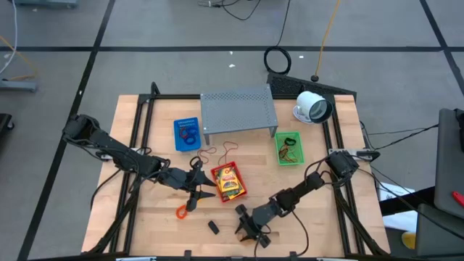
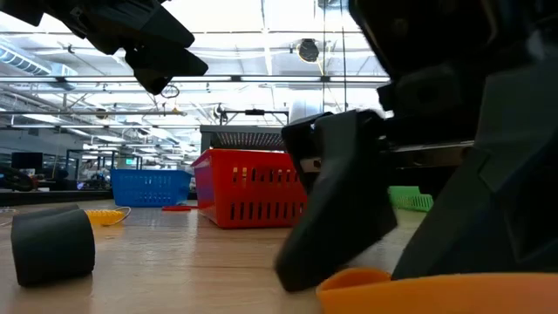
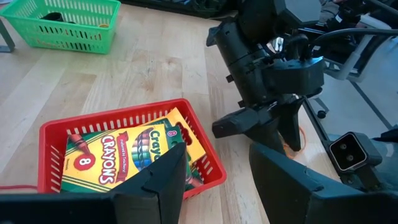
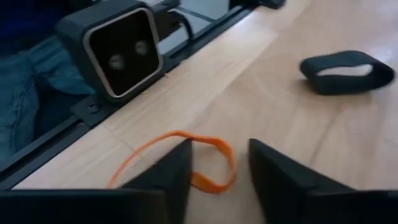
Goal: Pick & Place Office Desk Supplies
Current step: Put the orange rubber band into the green bin
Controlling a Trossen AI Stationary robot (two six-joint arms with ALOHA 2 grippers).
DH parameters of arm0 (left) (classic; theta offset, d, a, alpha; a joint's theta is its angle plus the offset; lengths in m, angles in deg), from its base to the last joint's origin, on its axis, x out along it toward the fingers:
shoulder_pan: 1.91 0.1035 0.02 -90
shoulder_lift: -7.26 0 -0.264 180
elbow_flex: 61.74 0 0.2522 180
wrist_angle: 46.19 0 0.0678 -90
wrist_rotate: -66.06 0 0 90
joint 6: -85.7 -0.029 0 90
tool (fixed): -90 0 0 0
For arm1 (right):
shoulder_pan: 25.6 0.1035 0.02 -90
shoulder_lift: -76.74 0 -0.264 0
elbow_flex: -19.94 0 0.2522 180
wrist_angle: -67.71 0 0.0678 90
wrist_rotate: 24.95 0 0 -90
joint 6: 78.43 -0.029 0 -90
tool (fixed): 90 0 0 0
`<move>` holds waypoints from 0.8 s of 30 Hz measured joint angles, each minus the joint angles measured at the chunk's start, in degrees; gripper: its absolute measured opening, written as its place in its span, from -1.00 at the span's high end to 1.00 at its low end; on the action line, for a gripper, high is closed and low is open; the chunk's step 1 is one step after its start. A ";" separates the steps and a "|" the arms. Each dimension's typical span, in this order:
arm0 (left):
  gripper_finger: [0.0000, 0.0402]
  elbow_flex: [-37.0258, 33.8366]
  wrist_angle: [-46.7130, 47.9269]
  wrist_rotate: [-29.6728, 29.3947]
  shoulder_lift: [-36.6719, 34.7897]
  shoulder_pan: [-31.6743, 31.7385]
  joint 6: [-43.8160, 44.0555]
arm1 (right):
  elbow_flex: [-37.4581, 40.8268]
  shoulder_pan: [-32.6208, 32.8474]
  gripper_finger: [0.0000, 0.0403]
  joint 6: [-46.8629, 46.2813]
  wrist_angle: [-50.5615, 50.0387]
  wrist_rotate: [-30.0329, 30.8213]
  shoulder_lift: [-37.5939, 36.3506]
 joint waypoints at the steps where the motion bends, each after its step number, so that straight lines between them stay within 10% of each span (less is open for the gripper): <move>1: 0.08 0.00 -0.02 0.02 0.00 0.00 0.00 | 0.00 0.03 0.35 0.67 0.04 -0.20 0.00; 7: 0.08 0.00 -0.02 0.00 0.00 0.00 0.00 | 0.00 -0.18 0.95 1.24 1.75 -0.58 0.07; 14: 0.08 0.00 0.00 0.00 0.00 0.00 0.04 | 0.19 -0.41 0.99 0.95 4.30 -1.74 -1.95; 24: 0.08 0.00 -0.55 -0.42 0.00 0.02 0.21 | 0.31 -0.48 0.99 0.86 -15.67 12.72 -18.59</move>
